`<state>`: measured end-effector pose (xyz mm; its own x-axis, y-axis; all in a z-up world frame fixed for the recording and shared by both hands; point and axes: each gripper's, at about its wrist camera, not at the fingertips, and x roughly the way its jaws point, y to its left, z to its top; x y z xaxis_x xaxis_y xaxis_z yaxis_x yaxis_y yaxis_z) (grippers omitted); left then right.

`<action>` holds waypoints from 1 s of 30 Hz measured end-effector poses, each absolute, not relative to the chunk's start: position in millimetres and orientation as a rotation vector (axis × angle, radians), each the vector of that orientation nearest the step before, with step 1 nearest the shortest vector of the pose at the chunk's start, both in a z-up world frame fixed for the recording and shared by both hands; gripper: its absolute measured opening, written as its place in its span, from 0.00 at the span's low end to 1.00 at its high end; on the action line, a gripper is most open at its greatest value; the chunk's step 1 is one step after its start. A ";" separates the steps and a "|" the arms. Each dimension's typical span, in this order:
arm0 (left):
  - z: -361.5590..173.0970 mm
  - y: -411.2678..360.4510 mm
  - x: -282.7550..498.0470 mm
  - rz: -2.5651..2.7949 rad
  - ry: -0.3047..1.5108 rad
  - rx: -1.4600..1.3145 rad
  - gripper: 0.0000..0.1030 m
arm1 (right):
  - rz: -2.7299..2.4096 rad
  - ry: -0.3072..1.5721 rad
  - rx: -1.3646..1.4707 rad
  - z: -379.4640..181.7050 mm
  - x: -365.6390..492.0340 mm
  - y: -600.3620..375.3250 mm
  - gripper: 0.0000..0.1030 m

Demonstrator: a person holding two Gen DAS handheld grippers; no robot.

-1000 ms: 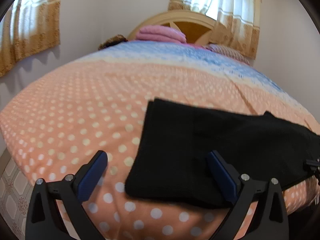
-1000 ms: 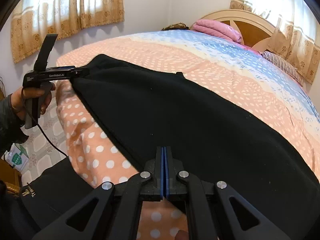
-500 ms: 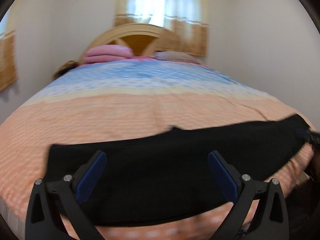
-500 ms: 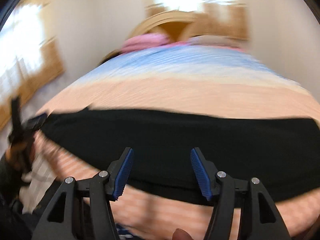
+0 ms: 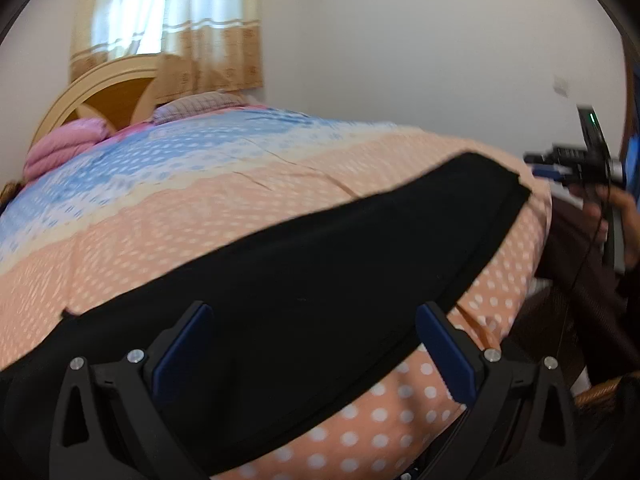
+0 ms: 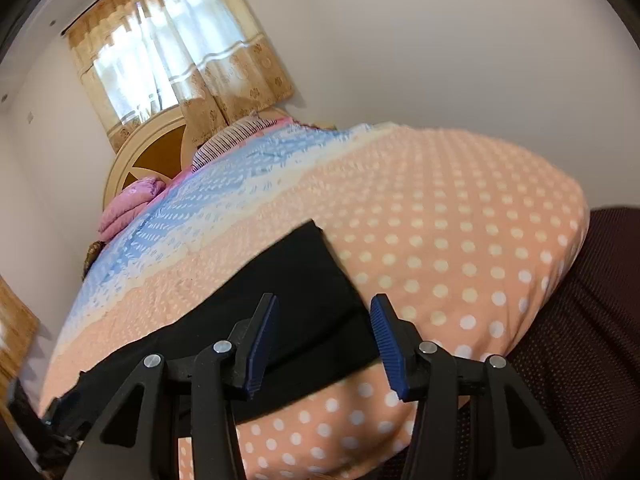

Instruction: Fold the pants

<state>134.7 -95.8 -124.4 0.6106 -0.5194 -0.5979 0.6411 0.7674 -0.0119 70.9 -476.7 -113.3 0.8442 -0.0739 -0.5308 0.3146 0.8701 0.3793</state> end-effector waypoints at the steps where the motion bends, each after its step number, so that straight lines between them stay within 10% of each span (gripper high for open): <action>1: -126.2 -96.3 139.2 -0.681 0.626 0.220 1.00 | -0.213 0.531 0.480 -115.1 69.5 -486.7 0.49; 18: -155.4 -137.9 134.7 -0.767 0.691 0.347 0.90 | -0.163 0.566 0.500 -139.5 101.9 -514.9 0.28; 22: -154.0 -142.2 132.7 -0.764 0.680 0.383 0.74 | -0.174 0.542 0.466 -139.4 102.6 -514.1 0.10; 30: -149.2 -140.8 133.1 -0.781 0.683 0.374 0.37 | -0.172 0.483 0.377 -122.8 95.1 -501.2 0.08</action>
<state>133.1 -140.8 -149.2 0.5138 -0.5169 -0.6847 0.7474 0.6615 0.0615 95.1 -501.2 -122.8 0.8731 -0.0722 -0.4821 0.2484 0.9169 0.3124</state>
